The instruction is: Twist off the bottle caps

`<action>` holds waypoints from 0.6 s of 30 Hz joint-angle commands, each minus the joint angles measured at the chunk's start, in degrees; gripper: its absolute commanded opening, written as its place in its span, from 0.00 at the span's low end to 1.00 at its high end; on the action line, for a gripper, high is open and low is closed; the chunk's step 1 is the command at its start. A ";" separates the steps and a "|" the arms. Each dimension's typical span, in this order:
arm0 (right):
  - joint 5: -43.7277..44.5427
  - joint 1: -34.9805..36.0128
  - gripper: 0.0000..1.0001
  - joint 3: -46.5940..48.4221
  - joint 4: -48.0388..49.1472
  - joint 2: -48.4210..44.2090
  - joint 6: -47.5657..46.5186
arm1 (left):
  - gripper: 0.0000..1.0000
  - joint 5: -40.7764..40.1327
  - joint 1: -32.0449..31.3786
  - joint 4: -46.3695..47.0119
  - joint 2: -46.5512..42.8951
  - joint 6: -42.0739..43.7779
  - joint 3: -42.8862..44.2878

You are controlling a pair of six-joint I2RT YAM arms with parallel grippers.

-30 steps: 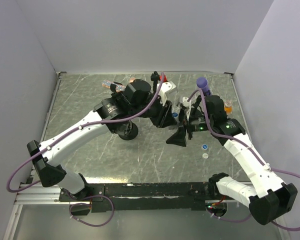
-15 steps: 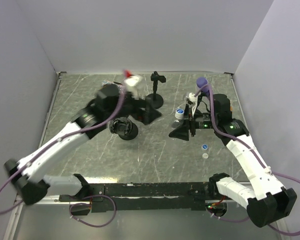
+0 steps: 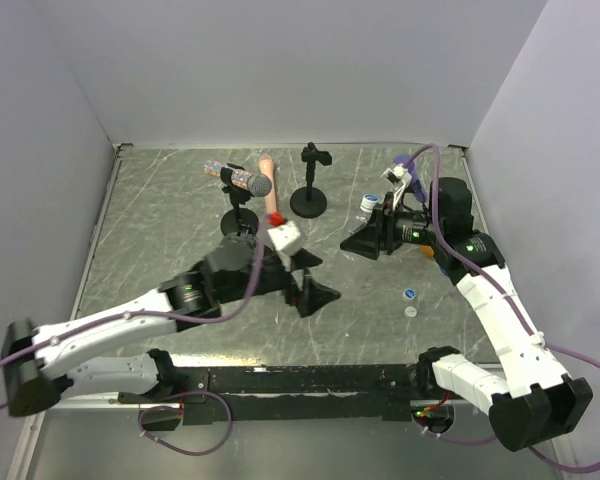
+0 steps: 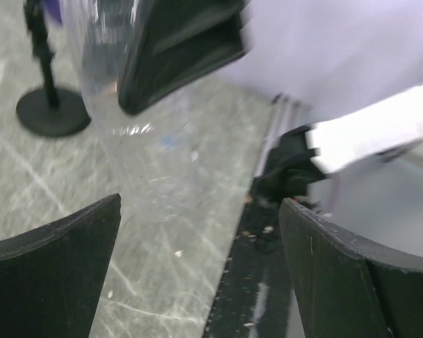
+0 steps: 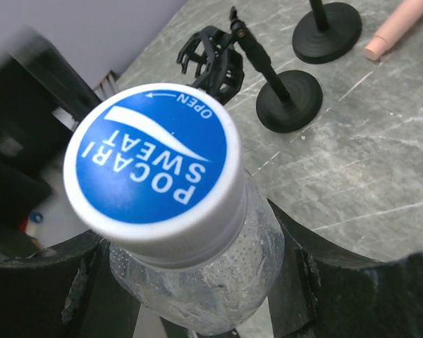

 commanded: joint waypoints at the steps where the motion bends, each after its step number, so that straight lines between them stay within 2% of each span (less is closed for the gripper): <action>1: 4.83 -0.31 0.40 0.91 3.47 -1.96 10.39 | 0.97 -14.82 -3.89 6.79 6.29 1.35 3.75; 6: 6.15 -0.40 0.40 -1.12 4.09 -2.32 11.02 | 0.98 -24.21 -6.18 5.58 13.59 -0.94 8.93; 13: 5.98 -0.40 0.40 -3.31 5.49 -3.28 11.63 | 0.99 -24.49 -6.36 6.28 20.88 -2.52 13.93; 18: 5.63 -0.40 0.40 -3.58 5.84 -3.99 11.90 | 0.88 -25.73 -6.36 2.24 25.98 -3.66 18.33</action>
